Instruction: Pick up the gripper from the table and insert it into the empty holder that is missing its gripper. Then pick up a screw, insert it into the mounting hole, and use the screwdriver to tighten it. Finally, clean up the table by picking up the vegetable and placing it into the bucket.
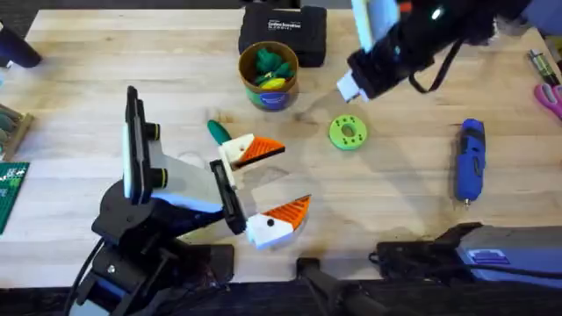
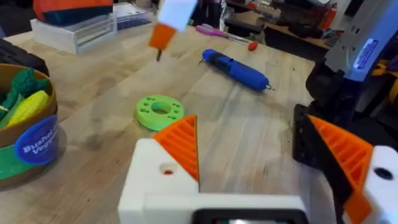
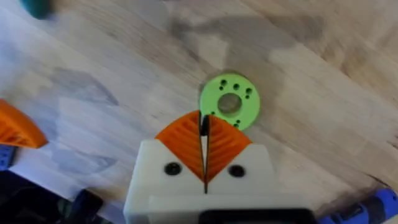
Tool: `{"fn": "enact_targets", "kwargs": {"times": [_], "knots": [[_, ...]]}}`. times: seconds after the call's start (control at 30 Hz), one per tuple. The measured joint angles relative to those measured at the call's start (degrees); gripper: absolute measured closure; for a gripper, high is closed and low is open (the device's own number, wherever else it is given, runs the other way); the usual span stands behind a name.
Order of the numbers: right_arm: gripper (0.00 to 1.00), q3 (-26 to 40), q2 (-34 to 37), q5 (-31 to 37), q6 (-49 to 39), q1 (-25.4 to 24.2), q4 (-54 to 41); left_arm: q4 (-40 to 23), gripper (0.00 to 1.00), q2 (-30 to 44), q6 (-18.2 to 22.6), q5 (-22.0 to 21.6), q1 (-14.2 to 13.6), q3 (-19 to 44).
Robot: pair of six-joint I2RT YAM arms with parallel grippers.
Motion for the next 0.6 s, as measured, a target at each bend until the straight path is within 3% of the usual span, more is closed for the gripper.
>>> {"fn": "enact_targets", "kwargs": {"times": [0.2,0.43,0.6], "knots": [[0.994,12.08,2.19,-6.24,2.65,2.59,-7.53,0.0,0.016,0.0,0.0,0.0,0.0,0.0],[0.994,27.49,11.53,-8.92,3.26,10.4,-17.69,0.0,0.016,0.0,0.0,0.0,0.0,0.0],[0.994,31.23,14.94,-12.73,3.51,14.78,-17.1,0.0,0.015,0.0,0.0,0.0,0.0,0.01]]}}
